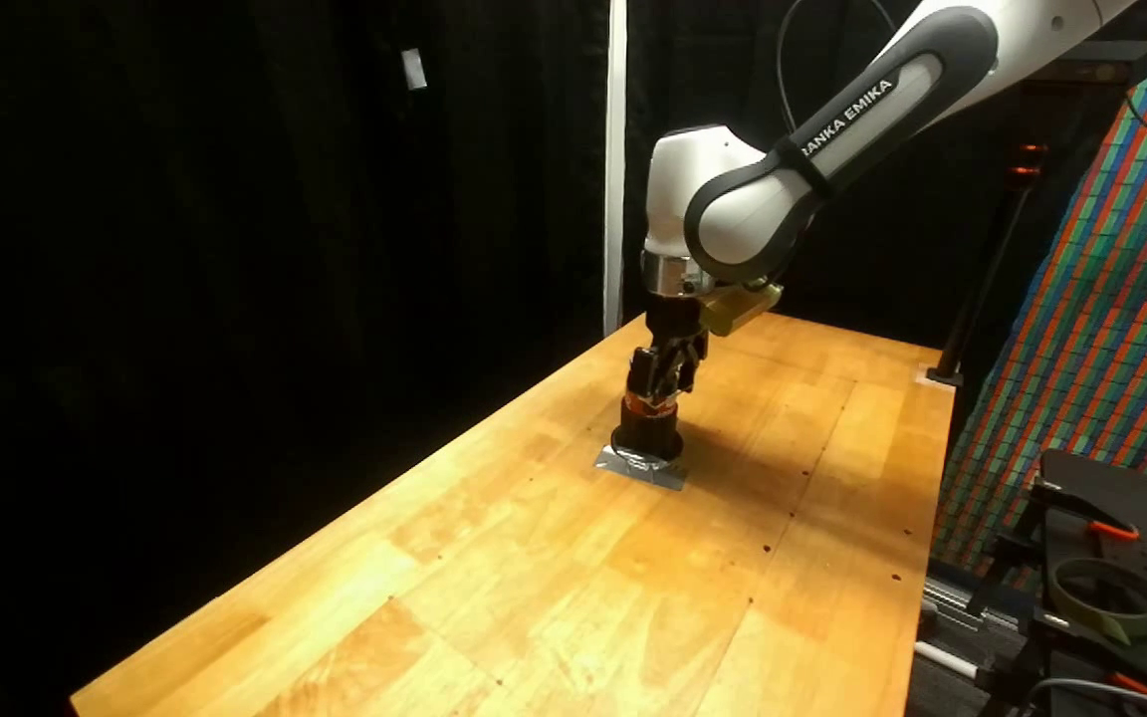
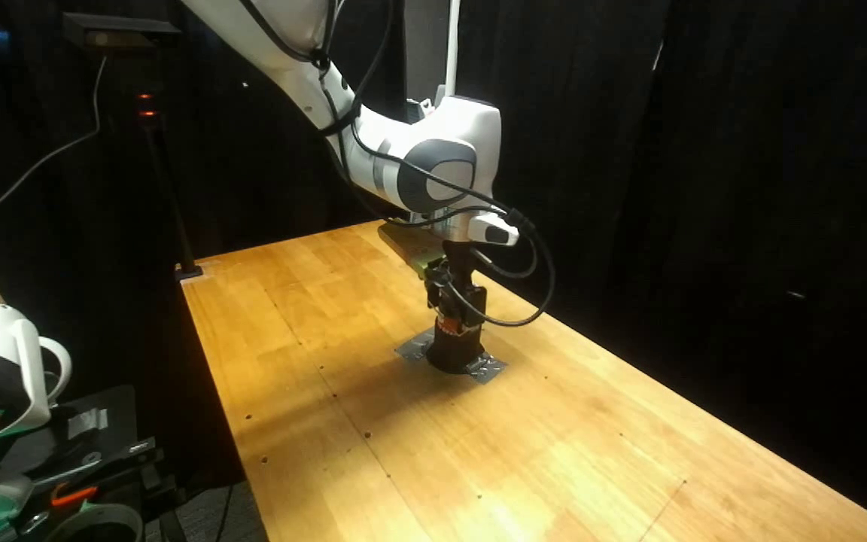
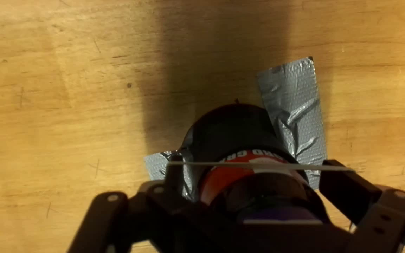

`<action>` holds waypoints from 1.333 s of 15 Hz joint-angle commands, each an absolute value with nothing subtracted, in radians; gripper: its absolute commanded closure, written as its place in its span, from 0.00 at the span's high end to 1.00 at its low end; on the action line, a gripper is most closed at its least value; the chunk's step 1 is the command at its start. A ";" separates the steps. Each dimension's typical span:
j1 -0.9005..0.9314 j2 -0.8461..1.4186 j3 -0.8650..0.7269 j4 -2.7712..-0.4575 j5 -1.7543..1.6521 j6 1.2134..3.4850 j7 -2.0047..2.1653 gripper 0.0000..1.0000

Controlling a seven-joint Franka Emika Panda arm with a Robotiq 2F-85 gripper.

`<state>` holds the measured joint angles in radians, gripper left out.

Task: Put the rubber band on the jar.

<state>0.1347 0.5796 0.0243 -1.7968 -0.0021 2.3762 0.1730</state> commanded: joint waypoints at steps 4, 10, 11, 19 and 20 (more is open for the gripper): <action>0.110 0.465 0.029 -1.957 0.002 2.392 0.141 1.00; 0.111 0.348 0.036 -2.153 -0.003 2.601 0.124 0.51; 0.115 0.331 0.035 -2.188 -0.006 2.661 0.130 0.42; 0.153 0.261 -0.004 -2.476 -0.005 3.255 0.195 0.14; 0.157 0.268 -0.007 -2.503 0.008 3.330 0.201 0.15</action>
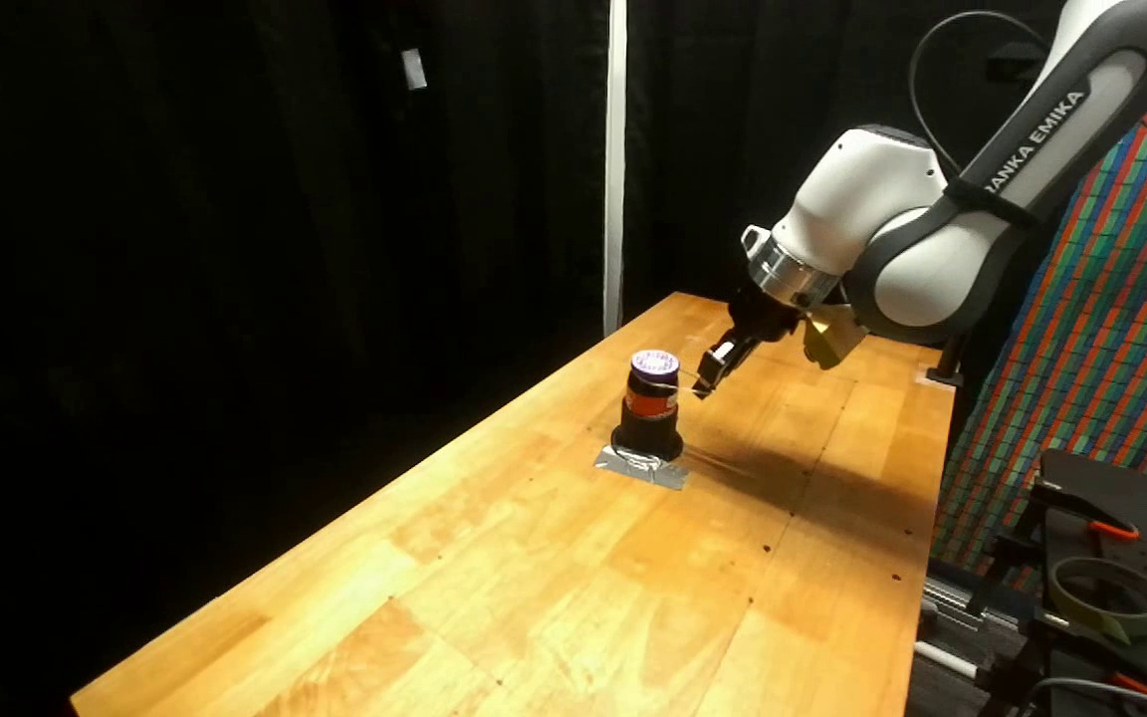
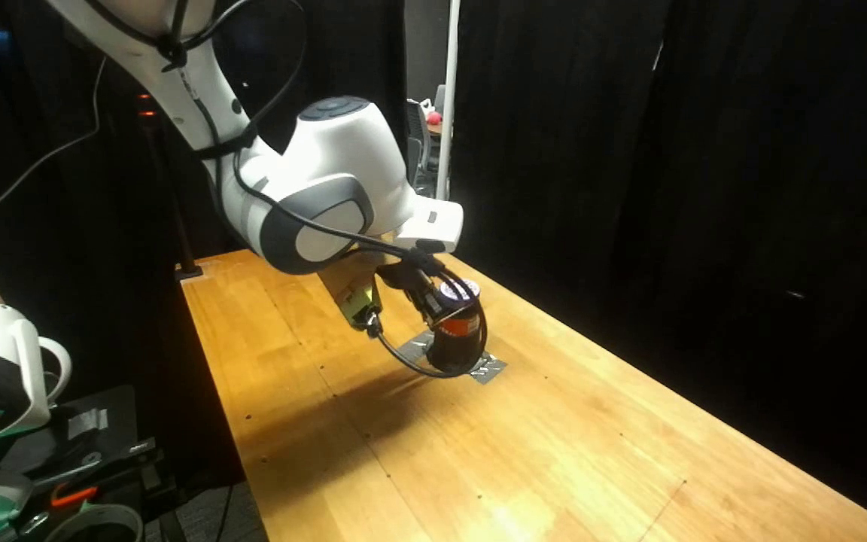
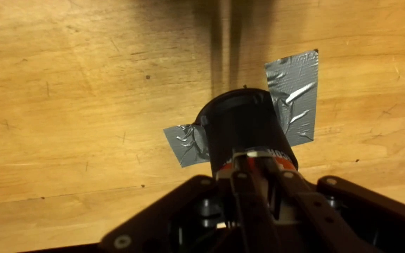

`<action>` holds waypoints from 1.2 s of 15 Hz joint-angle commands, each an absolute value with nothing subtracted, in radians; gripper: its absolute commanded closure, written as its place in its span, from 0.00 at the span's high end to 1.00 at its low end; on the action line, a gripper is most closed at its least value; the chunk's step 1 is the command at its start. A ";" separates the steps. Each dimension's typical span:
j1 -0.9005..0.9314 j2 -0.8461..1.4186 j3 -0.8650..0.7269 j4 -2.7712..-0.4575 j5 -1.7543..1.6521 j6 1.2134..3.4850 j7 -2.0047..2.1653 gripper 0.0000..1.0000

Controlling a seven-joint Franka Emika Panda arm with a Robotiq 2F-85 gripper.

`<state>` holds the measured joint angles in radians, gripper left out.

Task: Put the rubber band on the jar.

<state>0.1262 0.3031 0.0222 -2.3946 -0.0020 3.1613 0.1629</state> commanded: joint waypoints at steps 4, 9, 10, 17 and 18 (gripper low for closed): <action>0.100 0.293 0.077 -2.587 0.076 3.593 0.226 0.13; 0.056 0.340 0.140 -2.637 0.060 3.836 0.318 0.13; 0.052 0.353 0.144 -2.640 0.057 3.870 0.328 0.13; 0.020 0.437 0.156 -2.645 0.042 4.054 0.396 0.13; 0.016 0.453 0.159 -2.645 0.042 4.093 0.410 0.13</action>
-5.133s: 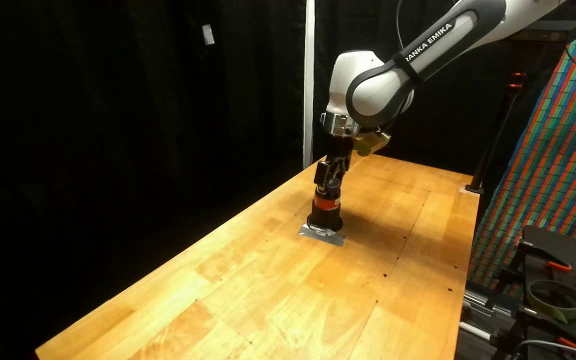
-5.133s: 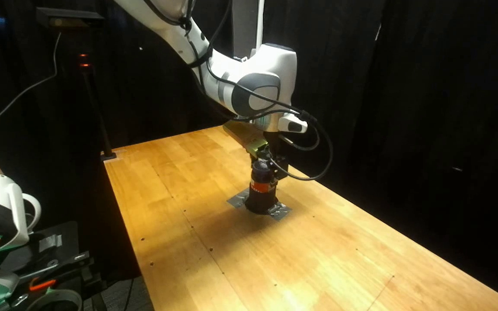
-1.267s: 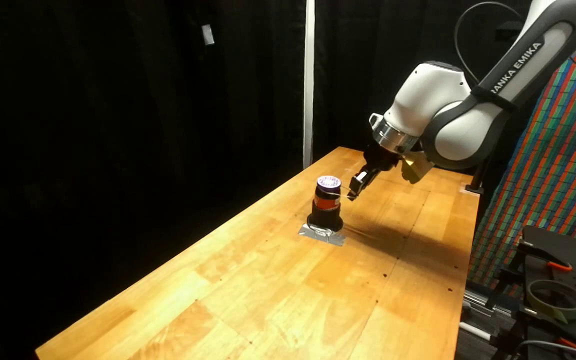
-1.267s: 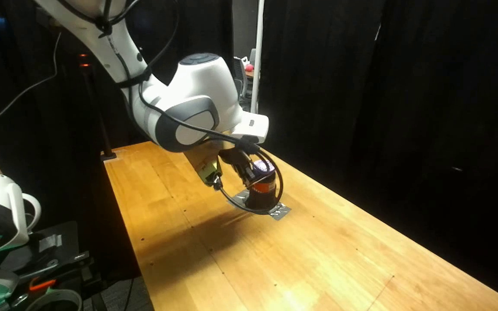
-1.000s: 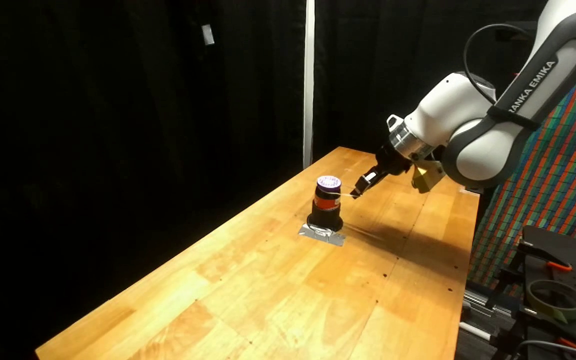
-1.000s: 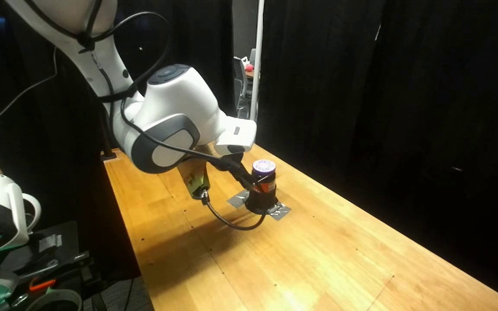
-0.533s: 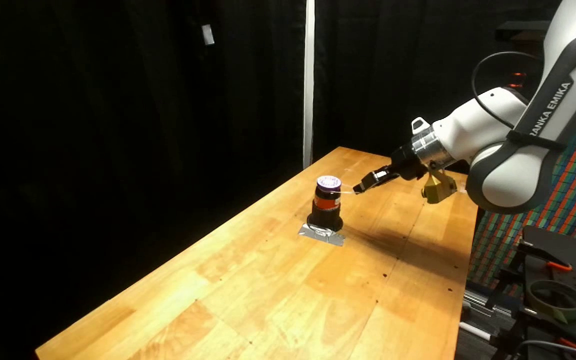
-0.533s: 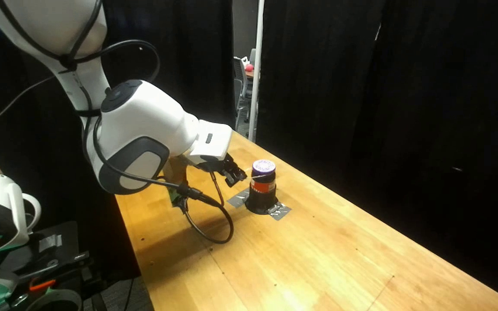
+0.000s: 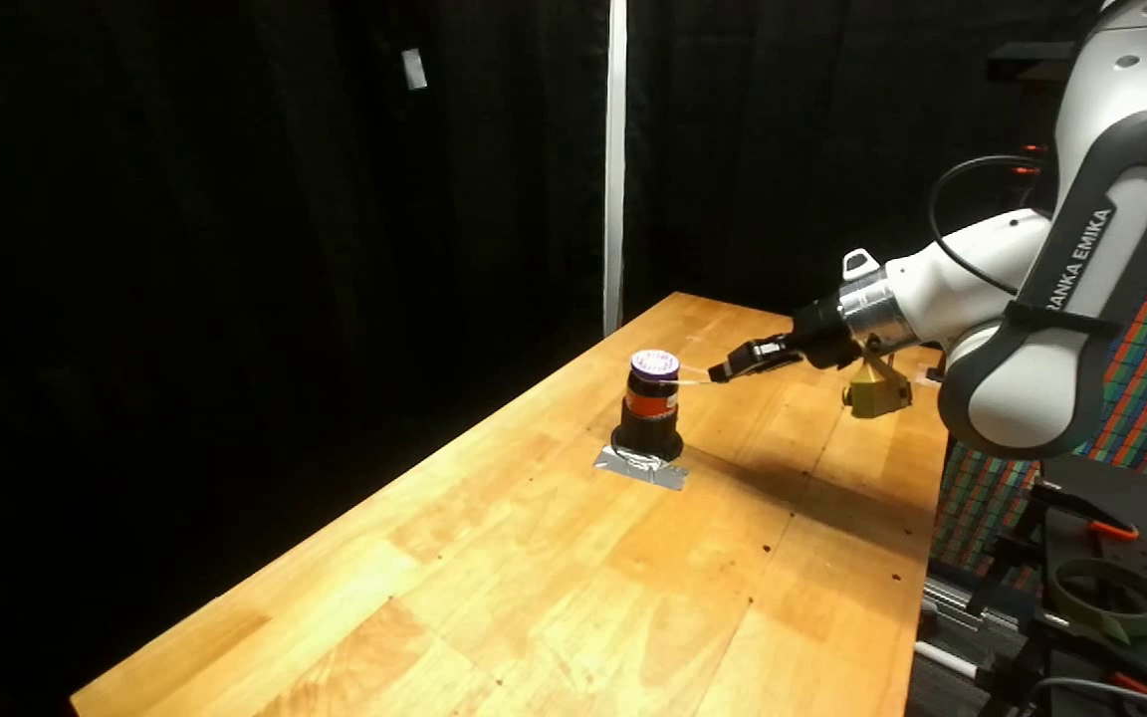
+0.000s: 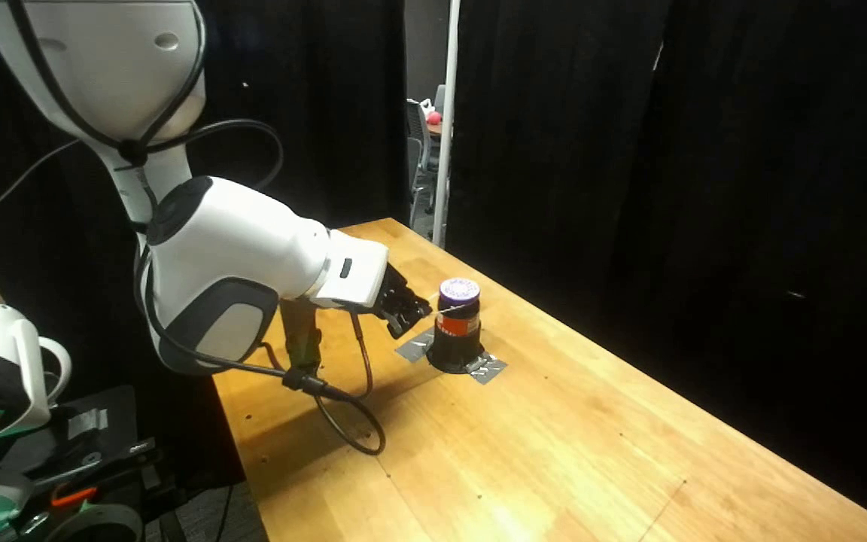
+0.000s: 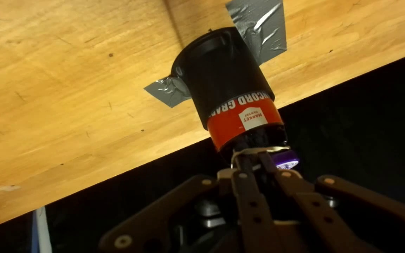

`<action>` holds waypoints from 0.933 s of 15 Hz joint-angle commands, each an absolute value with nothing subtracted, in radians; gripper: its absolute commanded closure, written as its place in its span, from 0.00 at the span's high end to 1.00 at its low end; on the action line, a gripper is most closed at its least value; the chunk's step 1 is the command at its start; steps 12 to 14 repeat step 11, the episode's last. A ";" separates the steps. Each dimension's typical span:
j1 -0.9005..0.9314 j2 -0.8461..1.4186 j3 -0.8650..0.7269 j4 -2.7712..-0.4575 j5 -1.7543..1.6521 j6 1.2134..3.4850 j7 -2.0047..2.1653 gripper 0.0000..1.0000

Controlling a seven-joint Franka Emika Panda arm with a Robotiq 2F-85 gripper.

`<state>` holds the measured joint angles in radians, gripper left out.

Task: Put the rubber band on the jar.

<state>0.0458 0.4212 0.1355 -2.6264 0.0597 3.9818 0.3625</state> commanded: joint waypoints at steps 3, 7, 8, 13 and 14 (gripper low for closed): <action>0.007 0.500 0.163 -2.646 0.044 4.210 0.443 0.12; -0.013 0.531 0.171 -2.654 0.029 4.242 0.488 0.39; 0.004 0.526 0.163 -2.642 0.054 4.209 0.450 0.39; 0.001 0.533 0.164 -2.642 0.054 4.201 0.451 0.33; 0.001 0.533 0.164 -2.642 0.054 4.201 0.451 0.33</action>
